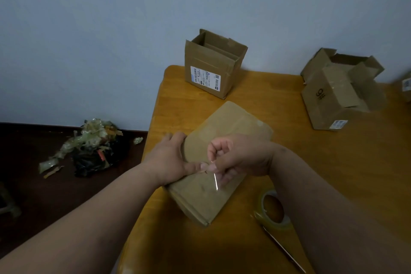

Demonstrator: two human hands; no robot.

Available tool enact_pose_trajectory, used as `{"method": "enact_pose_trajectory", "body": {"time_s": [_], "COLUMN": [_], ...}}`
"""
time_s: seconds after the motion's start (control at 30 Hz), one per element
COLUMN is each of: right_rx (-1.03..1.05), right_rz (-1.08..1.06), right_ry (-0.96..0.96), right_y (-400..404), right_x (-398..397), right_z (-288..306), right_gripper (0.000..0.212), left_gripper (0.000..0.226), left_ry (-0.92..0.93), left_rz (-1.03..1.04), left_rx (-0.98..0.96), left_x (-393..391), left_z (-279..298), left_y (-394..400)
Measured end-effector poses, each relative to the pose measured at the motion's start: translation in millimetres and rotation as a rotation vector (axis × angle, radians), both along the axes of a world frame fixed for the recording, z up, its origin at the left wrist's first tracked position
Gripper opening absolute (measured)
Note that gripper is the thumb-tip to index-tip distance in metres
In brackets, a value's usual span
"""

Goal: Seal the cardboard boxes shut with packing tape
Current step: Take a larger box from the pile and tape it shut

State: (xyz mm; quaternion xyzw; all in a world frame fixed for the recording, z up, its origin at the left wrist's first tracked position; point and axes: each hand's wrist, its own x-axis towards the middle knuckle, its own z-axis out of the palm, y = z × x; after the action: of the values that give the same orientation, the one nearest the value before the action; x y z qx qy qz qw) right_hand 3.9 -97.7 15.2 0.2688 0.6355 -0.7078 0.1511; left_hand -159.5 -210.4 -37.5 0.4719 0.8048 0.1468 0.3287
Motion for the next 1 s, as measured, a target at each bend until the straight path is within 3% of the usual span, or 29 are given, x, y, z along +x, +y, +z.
{"method": "enact_pose_trajectory", "body": {"time_s": [0.1, 0.27, 0.37, 0.43, 0.53, 0.63, 0.83, 0.9, 1.0], "right_rx": [0.055, -0.011, -0.082, -0.149, -0.251, -0.317, -0.435, -0.444, -0.473], "right_rz": [-0.010, -0.052, -0.068, -0.112, -0.239, -0.380, -0.482, -0.494, -0.464], "right_ry": [-0.024, 0.135, 0.251, 0.322, 0.419, 0.542, 0.740, 0.761, 0.788], "right_y": [6, 10, 10, 11, 11, 6, 0, -2, -5], "right_x": [2, 4, 7, 11, 19, 30, 42, 41, 39], "right_z": [1, 16, 16, 10, -3, -7, -1, 1, 5], "right_gripper": [0.019, 0.018, 0.021, 0.030, 0.040, 0.037, 0.021, 0.022, 0.021], "left_gripper": [0.085, 0.092, 0.100, 0.090, 0.043, 0.021, 0.020, 0.041, 0.080], "left_ry": [-0.020, -0.018, 0.215, 0.400, 0.464, 0.288, -0.350, -0.551, -0.752], "left_rz": [0.003, 0.004, 0.028, 0.017, -0.149, -0.236, 0.307, 0.353, 0.234], "left_rx": [0.001, -0.021, -0.011, 0.103, 0.308, 0.338, 0.507, 0.504, 0.355], "left_x": [0, 0, 9, 16, 26, 35, 34, 35, 37], "left_z": [0, 2, 7, 12, 20, 22, 47, 60, 70], "left_y": [0, 0, -2, -7, -13, -17, -23, -22, -18]}}
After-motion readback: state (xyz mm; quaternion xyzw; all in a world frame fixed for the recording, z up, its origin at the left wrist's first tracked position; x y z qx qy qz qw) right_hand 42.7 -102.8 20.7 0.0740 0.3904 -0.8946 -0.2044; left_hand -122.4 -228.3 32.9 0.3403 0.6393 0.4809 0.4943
